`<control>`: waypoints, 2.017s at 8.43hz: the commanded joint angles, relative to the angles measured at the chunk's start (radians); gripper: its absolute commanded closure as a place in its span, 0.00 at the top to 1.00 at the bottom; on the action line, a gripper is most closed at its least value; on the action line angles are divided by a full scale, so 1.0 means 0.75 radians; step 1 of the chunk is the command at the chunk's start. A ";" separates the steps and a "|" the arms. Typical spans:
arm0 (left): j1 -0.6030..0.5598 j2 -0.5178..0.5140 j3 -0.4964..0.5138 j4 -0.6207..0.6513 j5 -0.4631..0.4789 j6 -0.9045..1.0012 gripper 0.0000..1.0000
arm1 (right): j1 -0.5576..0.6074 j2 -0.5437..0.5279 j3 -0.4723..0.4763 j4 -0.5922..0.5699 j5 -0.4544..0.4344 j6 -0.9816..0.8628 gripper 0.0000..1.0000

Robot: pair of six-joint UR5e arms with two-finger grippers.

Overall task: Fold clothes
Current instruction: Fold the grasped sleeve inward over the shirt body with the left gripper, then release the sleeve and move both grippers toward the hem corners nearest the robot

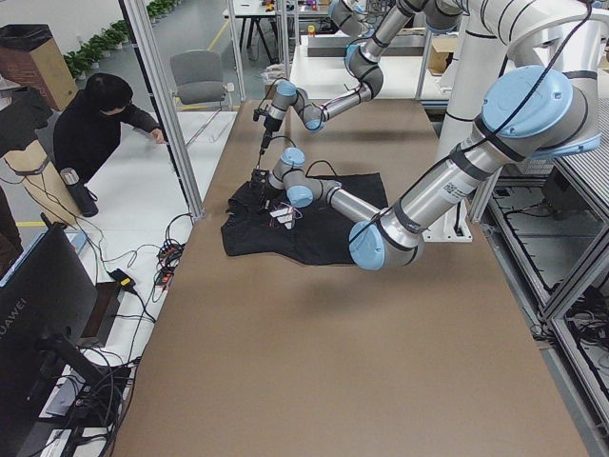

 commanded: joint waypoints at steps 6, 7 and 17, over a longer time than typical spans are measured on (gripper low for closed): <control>-0.131 0.384 -0.437 -0.160 -0.367 -0.027 0.94 | 0.040 -0.159 0.213 -0.007 0.320 0.023 0.94; -0.129 0.497 -0.585 -0.152 -0.369 -0.063 0.94 | 0.049 -0.197 0.270 -0.009 0.371 0.023 0.94; -0.023 1.017 -1.036 -0.229 -0.342 -0.311 0.94 | 0.041 -0.764 0.780 0.058 0.533 0.122 0.94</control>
